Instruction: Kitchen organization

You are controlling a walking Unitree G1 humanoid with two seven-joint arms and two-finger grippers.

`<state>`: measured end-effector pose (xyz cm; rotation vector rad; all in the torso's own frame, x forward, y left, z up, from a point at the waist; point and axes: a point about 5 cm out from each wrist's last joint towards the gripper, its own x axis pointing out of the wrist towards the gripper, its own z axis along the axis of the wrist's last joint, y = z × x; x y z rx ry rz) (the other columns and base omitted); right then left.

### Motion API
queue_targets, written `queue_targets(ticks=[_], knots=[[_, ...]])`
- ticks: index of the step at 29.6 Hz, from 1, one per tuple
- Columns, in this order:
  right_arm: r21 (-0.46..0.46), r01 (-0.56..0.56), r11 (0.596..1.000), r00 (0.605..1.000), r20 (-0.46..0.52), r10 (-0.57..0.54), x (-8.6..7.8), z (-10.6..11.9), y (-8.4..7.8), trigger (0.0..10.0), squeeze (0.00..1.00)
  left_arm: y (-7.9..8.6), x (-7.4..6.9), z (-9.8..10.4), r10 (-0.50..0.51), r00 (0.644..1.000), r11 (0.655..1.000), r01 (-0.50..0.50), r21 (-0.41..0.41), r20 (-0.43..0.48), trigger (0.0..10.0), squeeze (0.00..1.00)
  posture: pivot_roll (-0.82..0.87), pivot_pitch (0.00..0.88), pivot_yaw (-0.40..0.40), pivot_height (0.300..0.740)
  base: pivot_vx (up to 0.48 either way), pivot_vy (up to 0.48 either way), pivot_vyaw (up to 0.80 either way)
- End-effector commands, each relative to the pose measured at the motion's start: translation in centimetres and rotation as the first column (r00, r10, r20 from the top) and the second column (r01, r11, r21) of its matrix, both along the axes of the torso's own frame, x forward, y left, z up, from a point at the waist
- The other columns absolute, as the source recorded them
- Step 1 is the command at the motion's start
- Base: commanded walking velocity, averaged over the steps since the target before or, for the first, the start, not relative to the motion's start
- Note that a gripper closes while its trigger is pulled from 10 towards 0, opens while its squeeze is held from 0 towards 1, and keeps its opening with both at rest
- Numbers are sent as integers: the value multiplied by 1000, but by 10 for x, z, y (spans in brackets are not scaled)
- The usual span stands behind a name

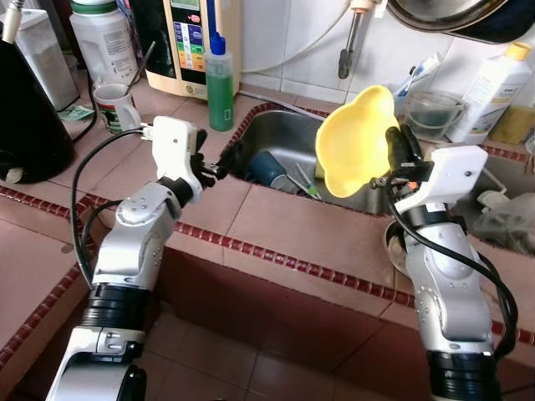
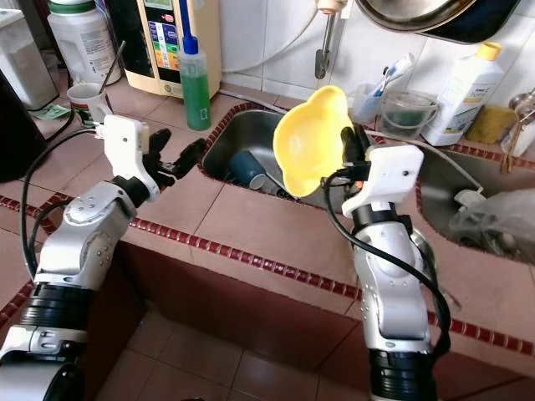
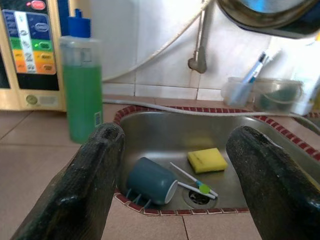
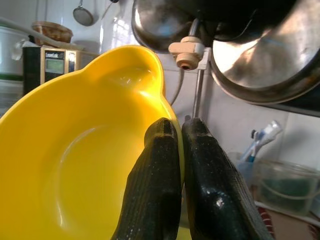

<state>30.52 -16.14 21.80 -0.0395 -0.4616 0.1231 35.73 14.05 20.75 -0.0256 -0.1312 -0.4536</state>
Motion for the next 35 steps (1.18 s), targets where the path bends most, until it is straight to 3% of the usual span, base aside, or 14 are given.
queue_targets(ticks=[1,18,35], knots=[[-7,31,999,1000,0,-31,1,-1,-5,10000,0,-12,0,8,-50,998,998,49,31,43,10000,0,87,43,-18,740,0,0,0],[-20,52,998,999,-11,-52,4,-4,-6,10000,0,-21,-5,11,-139,986,987,131,95,90,10000,0,89,43,-14,740,0,0,0],[-34,49,998,999,-13,-50,5,-5,-5,10000,0,-20,-6,12,-158,982,984,148,98,102,10000,0,91,43,-17,740,381,0,0]])
